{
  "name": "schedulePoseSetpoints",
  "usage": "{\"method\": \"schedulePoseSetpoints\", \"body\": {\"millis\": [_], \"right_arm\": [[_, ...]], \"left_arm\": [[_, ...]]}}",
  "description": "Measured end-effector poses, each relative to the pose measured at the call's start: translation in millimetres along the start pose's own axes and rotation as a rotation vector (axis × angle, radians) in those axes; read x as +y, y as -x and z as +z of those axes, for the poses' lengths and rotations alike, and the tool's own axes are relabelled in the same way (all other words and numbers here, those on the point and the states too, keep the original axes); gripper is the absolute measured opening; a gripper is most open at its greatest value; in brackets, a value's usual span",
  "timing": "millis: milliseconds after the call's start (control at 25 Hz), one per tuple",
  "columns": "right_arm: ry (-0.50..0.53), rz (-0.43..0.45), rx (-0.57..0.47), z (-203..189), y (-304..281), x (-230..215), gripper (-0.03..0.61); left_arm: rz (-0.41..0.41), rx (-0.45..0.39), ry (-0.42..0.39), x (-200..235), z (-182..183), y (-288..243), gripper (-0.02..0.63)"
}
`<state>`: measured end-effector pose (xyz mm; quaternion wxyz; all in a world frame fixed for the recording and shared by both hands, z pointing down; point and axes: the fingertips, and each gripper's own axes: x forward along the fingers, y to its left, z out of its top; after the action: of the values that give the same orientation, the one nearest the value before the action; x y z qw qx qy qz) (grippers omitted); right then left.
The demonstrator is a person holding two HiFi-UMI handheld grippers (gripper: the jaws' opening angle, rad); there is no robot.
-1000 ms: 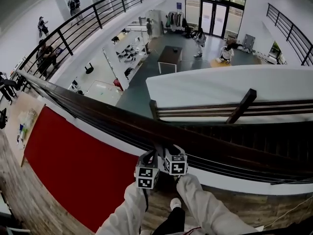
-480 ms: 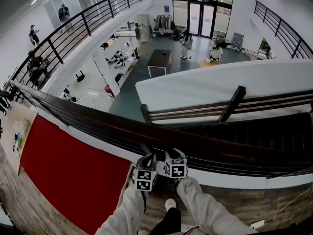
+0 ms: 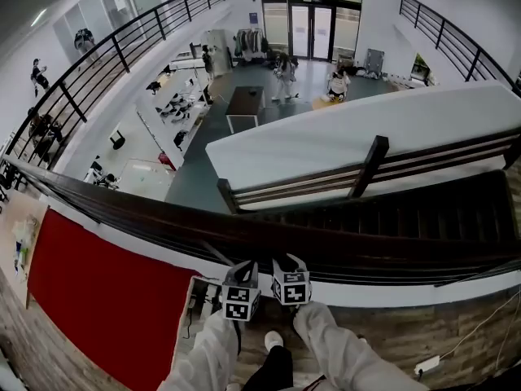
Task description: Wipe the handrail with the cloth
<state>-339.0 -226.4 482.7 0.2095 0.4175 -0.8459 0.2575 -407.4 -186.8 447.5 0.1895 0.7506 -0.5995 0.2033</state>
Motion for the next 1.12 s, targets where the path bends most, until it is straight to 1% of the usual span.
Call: {"method": "schedulePoseSetpoints", "body": {"millis": [200, 360, 560, 720, 880, 1120], "right_arm": [[-0.015, -0.024, -0.011, -4.1, 25.7, -38.5, 0.092], [-0.025, -0.045, -0.022, -8.2, 50.2, -72.8, 0.094], [-0.052, -0.059, -0.01, -17.1, 77.8, -110.2, 0.094], [-0.051, -0.066, -0.022, -19.7, 99.9, -140.7, 0.094], [-0.054, -0.08, -0.038, -24.4, 120.3, -168.0, 0.094], [-0.072, -0.095, -0.046, -30.2, 148.5, -209.1, 0.094]], "left_arm": [[-0.026, 0.014, -0.018, -42.9, 6.1, -15.6, 0.002], [-0.059, 0.032, -0.012, -84.0, 8.5, -24.2, 0.002], [-0.089, 0.022, -0.038, -131.8, 15.8, -36.2, 0.002], [-0.106, 0.017, -0.039, -170.6, 18.7, -43.7, 0.002], [-0.134, 0.037, -0.056, -207.5, 14.9, -53.5, 0.002], [-0.164, 0.048, -0.089, -258.0, 23.6, -69.4, 0.002]]}}
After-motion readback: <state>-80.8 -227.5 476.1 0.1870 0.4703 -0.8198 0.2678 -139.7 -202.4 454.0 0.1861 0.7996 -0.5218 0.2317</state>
